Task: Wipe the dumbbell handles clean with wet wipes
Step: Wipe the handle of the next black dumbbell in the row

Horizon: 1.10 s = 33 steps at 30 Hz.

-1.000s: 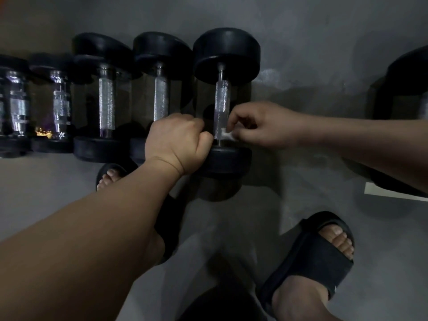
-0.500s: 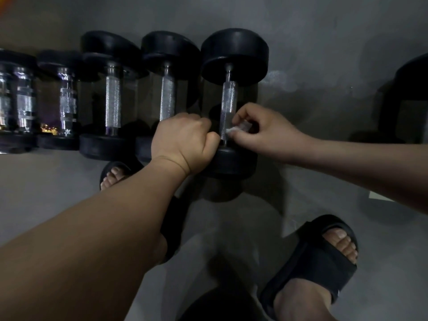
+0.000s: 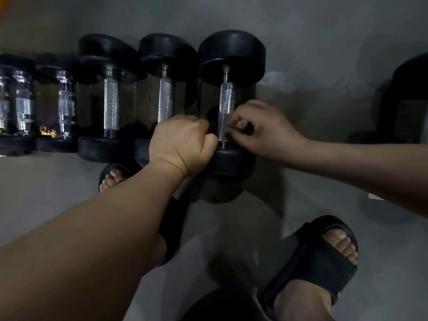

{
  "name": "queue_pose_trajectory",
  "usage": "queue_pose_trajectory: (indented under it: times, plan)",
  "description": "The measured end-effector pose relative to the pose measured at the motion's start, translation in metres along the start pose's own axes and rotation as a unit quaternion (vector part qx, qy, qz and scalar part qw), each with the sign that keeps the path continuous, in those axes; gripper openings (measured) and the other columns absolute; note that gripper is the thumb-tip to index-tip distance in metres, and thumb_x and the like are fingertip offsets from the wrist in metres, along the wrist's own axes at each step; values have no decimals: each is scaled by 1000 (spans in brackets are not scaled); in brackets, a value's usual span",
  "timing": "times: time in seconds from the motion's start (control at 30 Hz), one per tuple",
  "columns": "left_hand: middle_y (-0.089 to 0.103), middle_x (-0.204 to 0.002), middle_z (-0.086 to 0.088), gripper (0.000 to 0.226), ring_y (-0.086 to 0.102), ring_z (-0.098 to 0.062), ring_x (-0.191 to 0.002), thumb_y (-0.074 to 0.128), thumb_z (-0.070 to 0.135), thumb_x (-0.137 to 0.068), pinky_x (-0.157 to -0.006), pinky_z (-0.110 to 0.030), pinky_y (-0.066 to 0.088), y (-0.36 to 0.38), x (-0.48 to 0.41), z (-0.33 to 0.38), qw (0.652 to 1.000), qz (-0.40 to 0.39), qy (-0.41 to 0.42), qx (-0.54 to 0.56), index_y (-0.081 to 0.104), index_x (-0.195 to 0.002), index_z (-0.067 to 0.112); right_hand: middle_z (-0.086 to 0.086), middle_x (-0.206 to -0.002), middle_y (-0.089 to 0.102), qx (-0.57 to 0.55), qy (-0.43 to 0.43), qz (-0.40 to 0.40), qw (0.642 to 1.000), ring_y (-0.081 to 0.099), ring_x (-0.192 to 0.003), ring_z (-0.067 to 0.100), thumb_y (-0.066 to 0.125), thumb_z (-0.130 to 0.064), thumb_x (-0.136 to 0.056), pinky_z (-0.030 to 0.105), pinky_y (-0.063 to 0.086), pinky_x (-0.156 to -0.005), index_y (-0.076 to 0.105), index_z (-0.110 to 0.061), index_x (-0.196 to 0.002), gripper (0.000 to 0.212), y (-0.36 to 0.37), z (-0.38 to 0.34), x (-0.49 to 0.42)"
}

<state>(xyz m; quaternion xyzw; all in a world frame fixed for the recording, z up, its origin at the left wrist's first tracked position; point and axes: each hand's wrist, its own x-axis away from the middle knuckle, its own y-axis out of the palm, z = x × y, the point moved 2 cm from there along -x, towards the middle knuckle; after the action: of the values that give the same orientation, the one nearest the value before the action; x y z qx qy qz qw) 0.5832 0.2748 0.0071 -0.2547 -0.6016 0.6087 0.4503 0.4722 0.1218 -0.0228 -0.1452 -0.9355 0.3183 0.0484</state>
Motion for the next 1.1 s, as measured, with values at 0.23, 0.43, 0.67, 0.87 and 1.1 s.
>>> queue_pose_trajectory:
  times: [0.23,0.43,0.67,0.87,1.1]
  plan:
    - [62,-81,-9,37,57,-35,-81,18,47,-80,-59,-35,25,1,1,0,1000,-3,-6,-4,41,-72,19,2,-92,59,-5,13,-25,1000,55,-82,10,65,-29,-80,20,46,-73,65,-15,-98,23,-9,-1,-15]
    - [61,-80,-8,38,56,-34,-81,17,47,-80,-59,-34,23,0,0,0,1000,0,-2,-3,41,-71,19,1,-93,58,16,34,10,999,49,-82,4,68,-27,-91,16,38,-73,66,-13,-90,14,-5,2,-21]
    - [61,-79,-7,38,56,-32,-80,18,47,-80,-59,-34,21,0,0,0,1000,-2,-3,-9,42,-71,19,1,-92,54,40,2,-1,999,49,-82,13,59,-26,-96,33,41,-73,61,-16,-102,12,-1,2,-22]
    - [61,-78,-8,37,56,-33,-79,19,47,-80,-58,-33,20,0,1,0,1000,1,-2,-5,41,-71,19,17,-94,57,62,-126,-35,989,56,-79,23,66,-10,-92,28,45,-70,70,0,-105,17,-3,2,-5]
    - [61,-80,-7,39,56,-32,-81,17,48,-80,-60,-34,23,0,0,-2,1000,-2,-5,-5,43,-72,20,17,-86,57,195,-83,23,977,56,-67,37,50,-28,-104,38,41,-56,70,-6,-99,30,-14,6,-46]
